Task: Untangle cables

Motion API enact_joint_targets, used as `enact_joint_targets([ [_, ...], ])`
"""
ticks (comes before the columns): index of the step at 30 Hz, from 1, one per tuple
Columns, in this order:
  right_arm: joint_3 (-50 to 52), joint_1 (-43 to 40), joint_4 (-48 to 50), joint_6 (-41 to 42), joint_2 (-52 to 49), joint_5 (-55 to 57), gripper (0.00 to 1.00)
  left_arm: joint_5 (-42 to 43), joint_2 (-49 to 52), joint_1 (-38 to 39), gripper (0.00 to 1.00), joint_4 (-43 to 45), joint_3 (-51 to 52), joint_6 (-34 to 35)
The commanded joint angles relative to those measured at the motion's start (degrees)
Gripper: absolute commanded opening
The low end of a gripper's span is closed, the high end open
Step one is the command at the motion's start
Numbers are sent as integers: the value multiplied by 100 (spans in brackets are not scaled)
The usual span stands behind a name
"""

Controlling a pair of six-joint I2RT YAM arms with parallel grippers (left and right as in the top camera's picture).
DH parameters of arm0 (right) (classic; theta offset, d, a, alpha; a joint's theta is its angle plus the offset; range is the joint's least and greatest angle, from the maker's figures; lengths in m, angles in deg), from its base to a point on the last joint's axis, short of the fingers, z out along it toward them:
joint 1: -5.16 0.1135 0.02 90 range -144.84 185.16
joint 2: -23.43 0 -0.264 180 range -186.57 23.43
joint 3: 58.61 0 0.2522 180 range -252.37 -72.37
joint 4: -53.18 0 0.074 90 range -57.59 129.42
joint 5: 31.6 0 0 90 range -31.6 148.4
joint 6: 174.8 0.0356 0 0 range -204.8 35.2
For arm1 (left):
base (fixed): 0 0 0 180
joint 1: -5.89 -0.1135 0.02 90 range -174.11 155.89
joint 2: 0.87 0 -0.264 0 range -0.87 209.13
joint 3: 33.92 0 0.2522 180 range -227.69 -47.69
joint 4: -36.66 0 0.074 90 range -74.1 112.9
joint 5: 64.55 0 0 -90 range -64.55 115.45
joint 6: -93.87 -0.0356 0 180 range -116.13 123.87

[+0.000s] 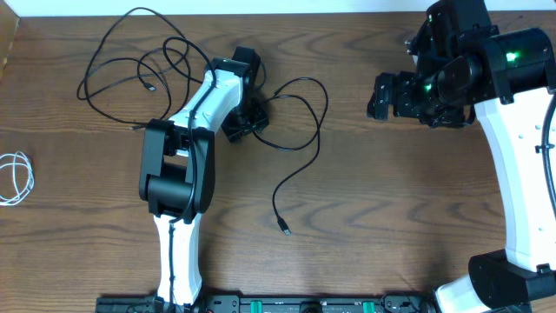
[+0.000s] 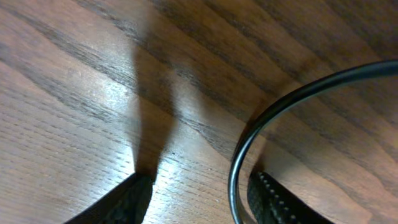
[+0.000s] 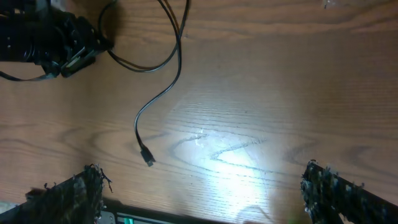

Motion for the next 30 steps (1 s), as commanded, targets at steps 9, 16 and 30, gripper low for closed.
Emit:
enact_joint_targets([
  [9, -11, 28, -7, -63, 57, 22, 99, 15, 122, -9, 8, 603, 824, -164],
  [16, -11, 28, -4, -63, 57, 22, 99, 9, -70, -9, 7, 533, 702, -424],
  [30, -11, 28, -7, -63, 57, 22, 99, -365, -2444, -9, 8, 201, 584, -1408],
])
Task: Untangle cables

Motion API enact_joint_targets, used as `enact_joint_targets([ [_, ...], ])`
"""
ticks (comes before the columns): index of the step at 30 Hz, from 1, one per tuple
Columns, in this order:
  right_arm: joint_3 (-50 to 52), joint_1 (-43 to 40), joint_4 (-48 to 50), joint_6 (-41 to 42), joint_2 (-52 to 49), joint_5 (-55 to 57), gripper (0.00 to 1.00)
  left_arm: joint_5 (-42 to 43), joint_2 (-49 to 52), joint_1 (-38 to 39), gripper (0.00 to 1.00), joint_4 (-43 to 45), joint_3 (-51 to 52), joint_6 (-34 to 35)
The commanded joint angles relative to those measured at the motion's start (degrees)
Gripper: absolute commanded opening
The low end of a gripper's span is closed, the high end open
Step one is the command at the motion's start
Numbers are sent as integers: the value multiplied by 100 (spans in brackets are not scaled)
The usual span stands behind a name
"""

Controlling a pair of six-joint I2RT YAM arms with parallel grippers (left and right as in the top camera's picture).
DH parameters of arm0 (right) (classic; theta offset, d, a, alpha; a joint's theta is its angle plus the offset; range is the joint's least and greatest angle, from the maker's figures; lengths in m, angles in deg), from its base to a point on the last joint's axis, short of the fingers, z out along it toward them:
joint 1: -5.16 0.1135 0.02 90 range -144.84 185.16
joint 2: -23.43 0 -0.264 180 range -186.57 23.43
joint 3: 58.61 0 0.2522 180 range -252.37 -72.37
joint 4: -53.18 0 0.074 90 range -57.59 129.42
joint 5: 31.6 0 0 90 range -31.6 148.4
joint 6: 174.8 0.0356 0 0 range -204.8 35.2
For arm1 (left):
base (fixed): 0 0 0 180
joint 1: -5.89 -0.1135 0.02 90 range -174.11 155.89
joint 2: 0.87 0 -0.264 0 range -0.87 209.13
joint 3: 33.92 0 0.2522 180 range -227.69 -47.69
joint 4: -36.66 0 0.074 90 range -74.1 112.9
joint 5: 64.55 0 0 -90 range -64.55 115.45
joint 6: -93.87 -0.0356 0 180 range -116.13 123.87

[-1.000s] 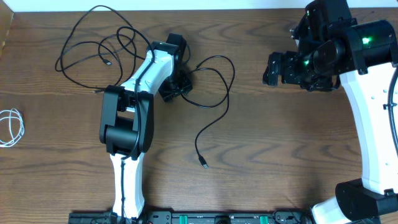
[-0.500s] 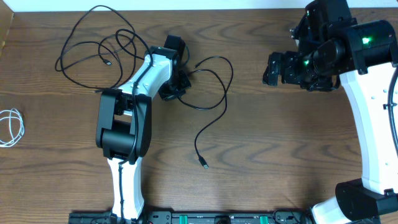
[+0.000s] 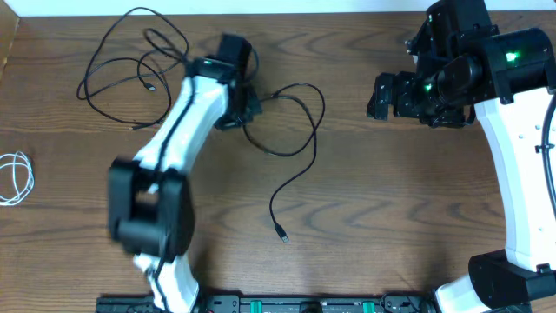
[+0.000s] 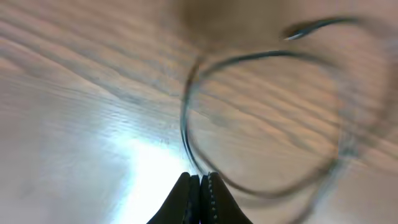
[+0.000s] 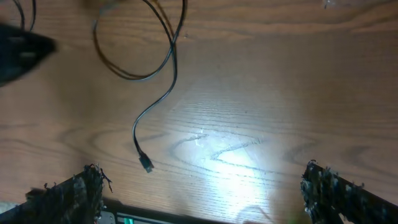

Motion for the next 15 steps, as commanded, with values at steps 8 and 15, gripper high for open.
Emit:
enact_joint_targets([
  [8, -11, 28, -7, -63, 57, 22, 99, -42, -894, -2, 8, -588, -74, -339],
  [15, -11, 28, -4, -63, 57, 22, 99, 721, -723, 435, 53, -662, 284, -599],
])
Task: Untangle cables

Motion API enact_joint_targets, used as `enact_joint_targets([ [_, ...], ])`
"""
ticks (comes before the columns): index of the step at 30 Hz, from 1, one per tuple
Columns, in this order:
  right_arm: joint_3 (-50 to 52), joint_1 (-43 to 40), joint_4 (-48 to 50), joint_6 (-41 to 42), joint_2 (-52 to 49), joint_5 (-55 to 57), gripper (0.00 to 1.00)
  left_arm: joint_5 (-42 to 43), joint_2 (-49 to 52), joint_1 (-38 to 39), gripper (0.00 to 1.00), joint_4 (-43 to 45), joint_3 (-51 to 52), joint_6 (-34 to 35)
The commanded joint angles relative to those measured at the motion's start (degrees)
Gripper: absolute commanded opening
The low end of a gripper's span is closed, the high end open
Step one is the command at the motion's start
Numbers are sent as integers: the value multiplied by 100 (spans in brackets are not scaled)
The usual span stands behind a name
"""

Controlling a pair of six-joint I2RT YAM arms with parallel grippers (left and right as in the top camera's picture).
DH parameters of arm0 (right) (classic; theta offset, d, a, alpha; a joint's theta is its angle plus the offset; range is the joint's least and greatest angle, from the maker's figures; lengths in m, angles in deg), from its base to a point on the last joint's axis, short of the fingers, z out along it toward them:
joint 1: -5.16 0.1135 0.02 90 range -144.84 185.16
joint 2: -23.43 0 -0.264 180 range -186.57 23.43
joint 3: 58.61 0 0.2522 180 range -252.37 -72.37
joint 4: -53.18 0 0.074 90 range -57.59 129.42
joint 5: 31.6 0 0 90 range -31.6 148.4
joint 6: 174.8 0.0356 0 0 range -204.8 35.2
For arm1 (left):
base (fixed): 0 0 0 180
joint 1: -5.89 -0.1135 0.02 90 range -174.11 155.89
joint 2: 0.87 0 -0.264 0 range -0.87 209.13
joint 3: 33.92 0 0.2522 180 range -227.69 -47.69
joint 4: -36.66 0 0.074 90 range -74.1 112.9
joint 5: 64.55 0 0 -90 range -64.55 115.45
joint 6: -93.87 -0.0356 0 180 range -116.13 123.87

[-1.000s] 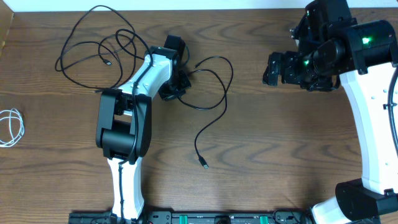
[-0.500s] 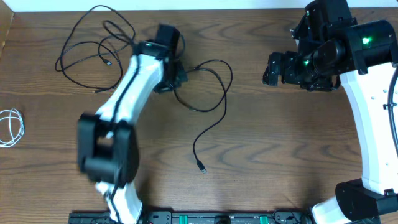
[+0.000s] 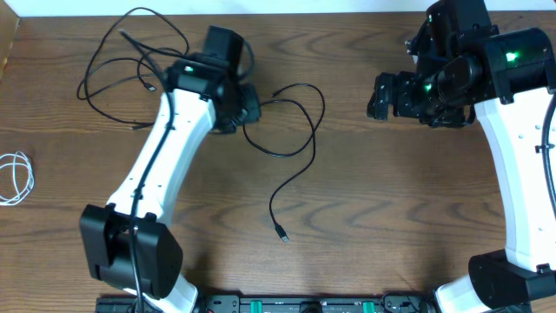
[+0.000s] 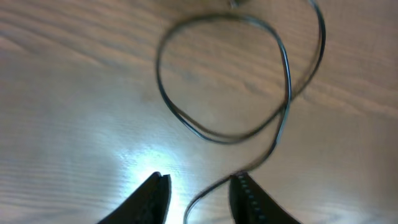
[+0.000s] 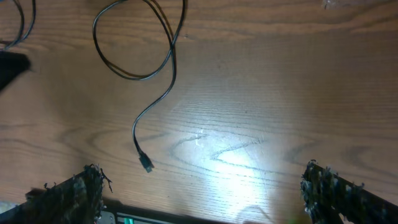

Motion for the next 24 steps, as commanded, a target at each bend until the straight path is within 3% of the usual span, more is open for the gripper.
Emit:
enact_joint_targets([
  [1, -11, 28, -7, -63, 57, 20, 99, 254, 184, 337, 59, -72, 315, -321],
  [3, -11, 28, -7, -63, 57, 20, 99, 256, 201, 446, 65, -66, 470, -319],
  [10, -11, 28, -4, -63, 57, 20, 99, 258, 201, 796, 66, -190, 1047, -319],
  [24, -9, 28, -4, -63, 57, 20, 99, 170, 205, 1506, 66, 1620, 2669, -492],
])
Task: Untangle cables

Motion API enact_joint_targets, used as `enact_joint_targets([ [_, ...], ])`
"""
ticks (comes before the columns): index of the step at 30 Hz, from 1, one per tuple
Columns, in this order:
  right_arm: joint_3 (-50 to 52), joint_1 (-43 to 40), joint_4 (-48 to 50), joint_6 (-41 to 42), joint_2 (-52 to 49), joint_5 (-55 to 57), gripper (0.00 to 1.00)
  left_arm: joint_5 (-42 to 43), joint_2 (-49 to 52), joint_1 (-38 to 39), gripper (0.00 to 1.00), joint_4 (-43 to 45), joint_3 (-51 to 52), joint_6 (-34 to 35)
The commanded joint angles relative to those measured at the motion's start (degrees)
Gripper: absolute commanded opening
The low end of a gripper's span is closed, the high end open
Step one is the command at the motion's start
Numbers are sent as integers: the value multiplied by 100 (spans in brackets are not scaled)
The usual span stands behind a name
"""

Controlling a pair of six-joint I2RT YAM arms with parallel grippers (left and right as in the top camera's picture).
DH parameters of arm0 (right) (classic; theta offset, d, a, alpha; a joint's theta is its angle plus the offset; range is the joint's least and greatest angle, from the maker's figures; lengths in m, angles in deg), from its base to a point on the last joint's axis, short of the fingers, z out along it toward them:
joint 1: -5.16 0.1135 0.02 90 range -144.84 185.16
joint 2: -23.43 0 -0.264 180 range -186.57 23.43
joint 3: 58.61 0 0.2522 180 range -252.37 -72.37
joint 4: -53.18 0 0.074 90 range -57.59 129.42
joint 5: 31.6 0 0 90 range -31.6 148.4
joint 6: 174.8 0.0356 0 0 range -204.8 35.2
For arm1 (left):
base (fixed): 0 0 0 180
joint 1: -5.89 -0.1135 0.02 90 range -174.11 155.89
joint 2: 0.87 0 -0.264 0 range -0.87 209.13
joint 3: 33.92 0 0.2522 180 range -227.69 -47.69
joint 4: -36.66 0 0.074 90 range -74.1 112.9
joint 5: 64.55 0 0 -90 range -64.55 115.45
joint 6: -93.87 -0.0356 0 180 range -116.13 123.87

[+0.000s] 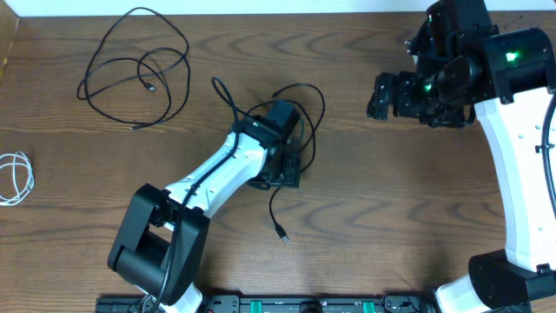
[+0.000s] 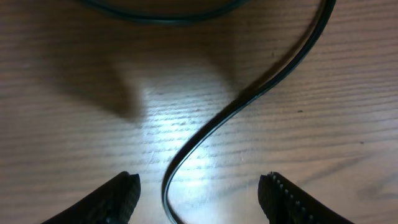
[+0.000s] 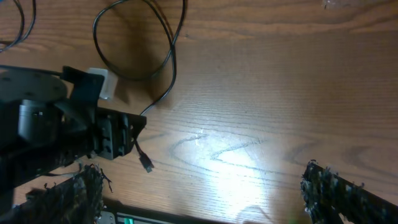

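Note:
A black cable [image 1: 306, 130] lies mid-table: a loop, one end at the upper left, and a tail ending in a plug [image 1: 284, 233]. My left gripper [image 1: 281, 179] sits low over that tail, open. In the left wrist view the cable [image 2: 205, 140] runs between the two spread fingers [image 2: 118, 194] without touching them. A second black cable [image 1: 130, 65] lies coiled at the far left, apart from the first. My right gripper [image 1: 380, 96] hangs open above the table at the right; its view shows the loop [image 3: 140, 53] and the plug [image 3: 147, 163].
A small white cable [image 1: 16, 176] lies coiled at the table's left edge. The left arm's white link [image 1: 217, 169] stretches diagonally across the middle. The right arm's body [image 1: 512, 130] stands along the right side. Bare wood [image 1: 391, 217] spans the front right.
My left gripper was beside the upper left end of the middle cable and is now lower and to the right, astride its tail. Its jaws stand wider apart. The right arm is unchanged.
My left gripper first stood open around the middle cable near the loop's left side. Then it was shut on that cable, further up and left. Then it was open with the cable lying free. Now it straddles the tail, and the two black cables lie apart.

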Motion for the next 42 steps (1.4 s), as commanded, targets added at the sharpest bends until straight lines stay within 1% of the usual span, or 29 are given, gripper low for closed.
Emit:
enact_joint_targets([
  [1, -11, 26, -4, -63, 57, 22, 99, -76, 55, 42, 66, 205, 260, -149],
  [11, -11, 24, -4, -63, 57, 22, 99, -181, 63, 184, 64, 437, 702, -280],
  [15, -11, 24, -7, -63, 57, 22, 99, -485, 72, 284, 59, 511, 710, -299],
  [21, -9, 24, -4, -63, 57, 22, 99, -664, 72, 378, 59, 538, 715, -319],
  [25, -11, 24, -4, -63, 57, 24, 99, -662, 72, 378, 52, 538, 721, -317],
  [35, -11, 24, -4, -63, 57, 22, 99, -660, 72, 378, 50, 787, 1012, -315],
  [40, -11, 24, -7, -63, 57, 22, 99, -662, 72, 376, 37, 890, 1130, -317],
  [42, -11, 24, -4, -63, 57, 22, 99, -664, 72, 376, 29, 927, 1130, -317],
])
